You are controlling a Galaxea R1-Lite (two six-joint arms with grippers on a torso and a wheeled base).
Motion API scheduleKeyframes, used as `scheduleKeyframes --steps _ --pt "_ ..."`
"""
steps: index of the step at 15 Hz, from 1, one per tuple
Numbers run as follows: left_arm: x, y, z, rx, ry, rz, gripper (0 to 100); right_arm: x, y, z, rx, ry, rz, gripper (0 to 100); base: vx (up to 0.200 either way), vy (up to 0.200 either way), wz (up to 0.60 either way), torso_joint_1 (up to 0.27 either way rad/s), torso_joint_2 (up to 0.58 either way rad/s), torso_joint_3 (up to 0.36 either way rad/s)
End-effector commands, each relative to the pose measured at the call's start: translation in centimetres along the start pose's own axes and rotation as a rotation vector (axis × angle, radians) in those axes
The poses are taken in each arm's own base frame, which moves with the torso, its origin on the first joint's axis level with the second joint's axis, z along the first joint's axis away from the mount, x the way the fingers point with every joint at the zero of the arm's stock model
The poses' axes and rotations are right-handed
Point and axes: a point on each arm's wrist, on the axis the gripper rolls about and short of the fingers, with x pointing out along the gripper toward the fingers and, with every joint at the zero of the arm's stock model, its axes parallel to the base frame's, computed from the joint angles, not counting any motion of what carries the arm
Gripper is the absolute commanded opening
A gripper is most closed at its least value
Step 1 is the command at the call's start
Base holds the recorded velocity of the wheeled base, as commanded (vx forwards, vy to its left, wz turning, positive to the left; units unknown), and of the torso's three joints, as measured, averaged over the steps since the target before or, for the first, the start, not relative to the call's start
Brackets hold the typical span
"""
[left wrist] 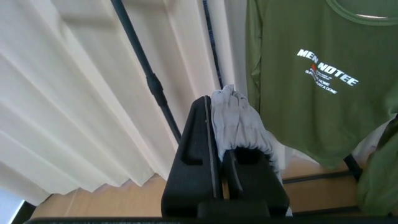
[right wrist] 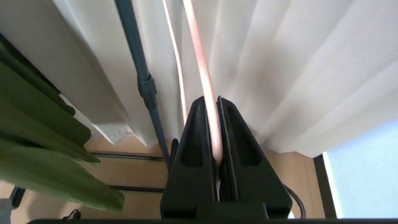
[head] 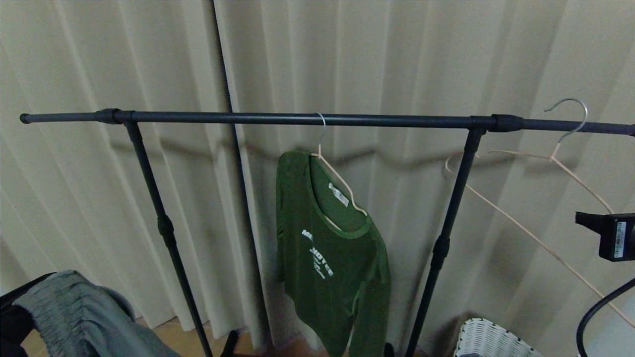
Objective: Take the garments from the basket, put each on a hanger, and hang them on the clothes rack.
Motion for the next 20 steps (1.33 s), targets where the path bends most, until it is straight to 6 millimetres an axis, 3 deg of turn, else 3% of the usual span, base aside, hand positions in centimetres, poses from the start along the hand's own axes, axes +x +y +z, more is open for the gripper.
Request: scheduleKeyframes --steps 1,8,16,20 --pt "0.1 0.0 0.0 0.001 0.004 0.000 0 -2.5 -0.2 -1.1 -0.001 -0.043 -0.002 0 -0.200 0.000 0.00 0.017 0.01 0.002" --pt "0.1 0.0 -0.1 -0.004 0.007 0.002 0 -3.1 -0.3 -3.6 -0.007 -0.002 -0.002 0 -0.200 0.000 0.00 -0.006 0.00 0.002" --pt "0.5 0.0 0.3 -0.013 0.014 0.004 0 -3.7 0.0 -3.5 -0.002 -0.033 0.126 0 0.000 0.000 0.00 0.000 0.00 0.000" --pt "0.9 -0.2 0.2 -0.007 0.038 -0.003 0 -4.6 0.9 -4.1 -0.030 -0.047 0.257 0 0.000 0.200 0.00 -0.001 0.01 0.002"
